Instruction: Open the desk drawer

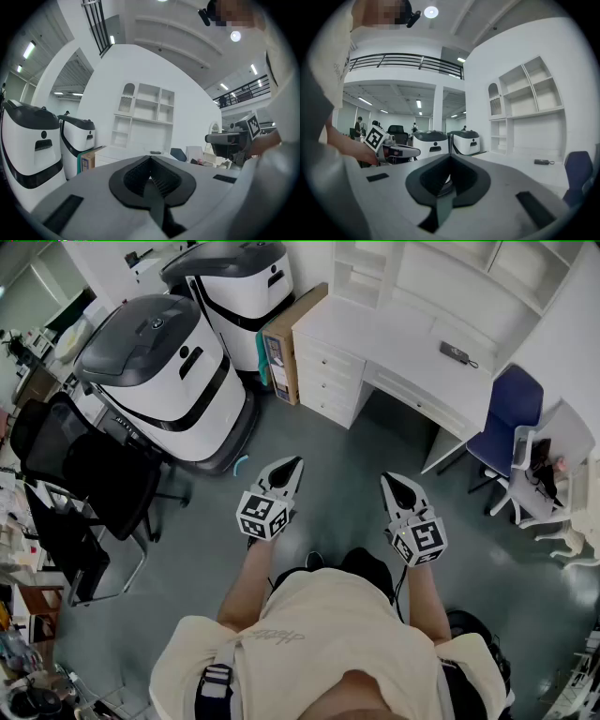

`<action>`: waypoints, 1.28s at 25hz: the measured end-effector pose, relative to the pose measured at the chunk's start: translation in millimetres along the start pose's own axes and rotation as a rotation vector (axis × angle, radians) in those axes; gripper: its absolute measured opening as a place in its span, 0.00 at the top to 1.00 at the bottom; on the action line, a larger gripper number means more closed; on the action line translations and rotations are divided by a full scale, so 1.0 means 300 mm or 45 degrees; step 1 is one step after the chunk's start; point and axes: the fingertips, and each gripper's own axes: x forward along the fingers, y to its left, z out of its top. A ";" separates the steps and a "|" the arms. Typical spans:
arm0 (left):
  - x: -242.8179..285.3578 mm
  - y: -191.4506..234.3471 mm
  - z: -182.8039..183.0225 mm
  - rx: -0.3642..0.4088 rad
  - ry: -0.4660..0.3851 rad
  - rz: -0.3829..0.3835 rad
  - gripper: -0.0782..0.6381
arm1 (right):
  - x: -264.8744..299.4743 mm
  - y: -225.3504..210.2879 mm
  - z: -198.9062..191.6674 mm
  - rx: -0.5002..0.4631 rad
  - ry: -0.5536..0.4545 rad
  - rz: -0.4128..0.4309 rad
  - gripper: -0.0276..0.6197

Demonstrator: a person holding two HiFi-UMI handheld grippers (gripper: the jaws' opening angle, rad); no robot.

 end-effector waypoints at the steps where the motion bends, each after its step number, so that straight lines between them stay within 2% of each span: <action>1: 0.002 -0.006 0.003 0.006 -0.002 -0.006 0.89 | 0.000 -0.001 0.000 -0.001 0.003 0.000 0.96; 10: 0.018 0.013 -0.010 -0.006 0.026 -0.024 0.89 | 0.017 -0.030 0.022 0.045 -0.018 -0.035 0.96; 19: 0.188 0.052 -0.086 -0.048 0.103 -0.030 0.89 | 0.093 -0.164 -0.084 0.104 0.087 -0.016 0.95; 27: 0.427 0.122 0.008 0.044 0.117 -0.003 0.89 | 0.264 -0.395 -0.052 0.070 0.022 0.056 0.95; 32: 0.612 0.151 0.104 -0.006 0.075 0.047 0.89 | 0.348 -0.602 -0.029 0.085 -0.024 0.084 0.95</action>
